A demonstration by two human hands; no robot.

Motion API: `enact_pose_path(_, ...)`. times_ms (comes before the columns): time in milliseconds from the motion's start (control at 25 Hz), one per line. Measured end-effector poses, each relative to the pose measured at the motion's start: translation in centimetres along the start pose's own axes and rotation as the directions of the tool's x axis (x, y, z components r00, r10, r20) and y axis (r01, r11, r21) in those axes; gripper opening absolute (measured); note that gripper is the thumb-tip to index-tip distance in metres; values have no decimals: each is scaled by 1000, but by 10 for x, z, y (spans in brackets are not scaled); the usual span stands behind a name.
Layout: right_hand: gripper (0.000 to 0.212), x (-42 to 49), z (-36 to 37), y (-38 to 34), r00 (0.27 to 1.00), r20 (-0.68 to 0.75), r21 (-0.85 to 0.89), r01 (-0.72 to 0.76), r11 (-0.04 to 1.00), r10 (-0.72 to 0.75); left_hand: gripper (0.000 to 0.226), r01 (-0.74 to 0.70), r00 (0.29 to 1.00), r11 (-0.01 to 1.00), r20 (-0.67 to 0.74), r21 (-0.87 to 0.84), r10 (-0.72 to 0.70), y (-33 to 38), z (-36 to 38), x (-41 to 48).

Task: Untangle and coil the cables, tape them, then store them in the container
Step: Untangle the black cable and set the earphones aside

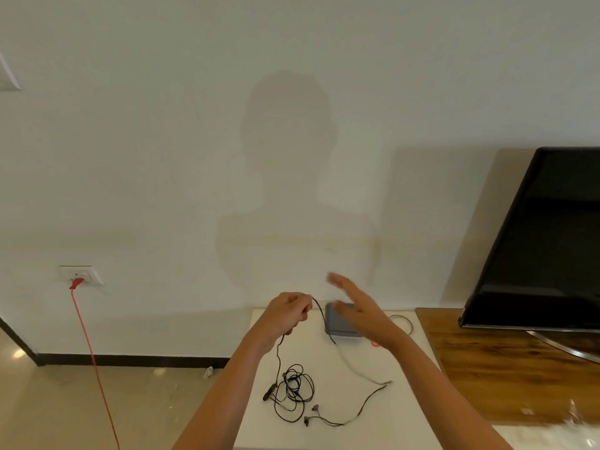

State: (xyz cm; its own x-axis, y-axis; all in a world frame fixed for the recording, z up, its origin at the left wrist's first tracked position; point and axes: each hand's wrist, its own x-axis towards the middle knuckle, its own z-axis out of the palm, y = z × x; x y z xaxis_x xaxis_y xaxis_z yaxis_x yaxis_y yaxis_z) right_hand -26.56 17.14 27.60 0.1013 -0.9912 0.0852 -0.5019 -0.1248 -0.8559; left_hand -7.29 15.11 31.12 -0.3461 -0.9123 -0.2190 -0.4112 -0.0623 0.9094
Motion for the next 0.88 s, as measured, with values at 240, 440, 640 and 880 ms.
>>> enact_pose_path(240,19,9,-15,-22,971,-218,-119,75,990,-100,36,-32,999,999,33,36,31,5,-7,-8)
enact_pose_path(440,18,7,-36,-4,693,-690,61,-233,971,210,37,-24,1000,979,2,204,24,-10,-24,-18)
enact_pose_path(640,41,-8,0,-43,985,135,10,104,995,-104,36,-91,996,995,-20,36,92,14,-9,-19)
enact_pose_path(880,20,3,-18,-52,952,-238,-103,171,980,-192,36,-48,981,996,182,-71,60,19,-15,-32)
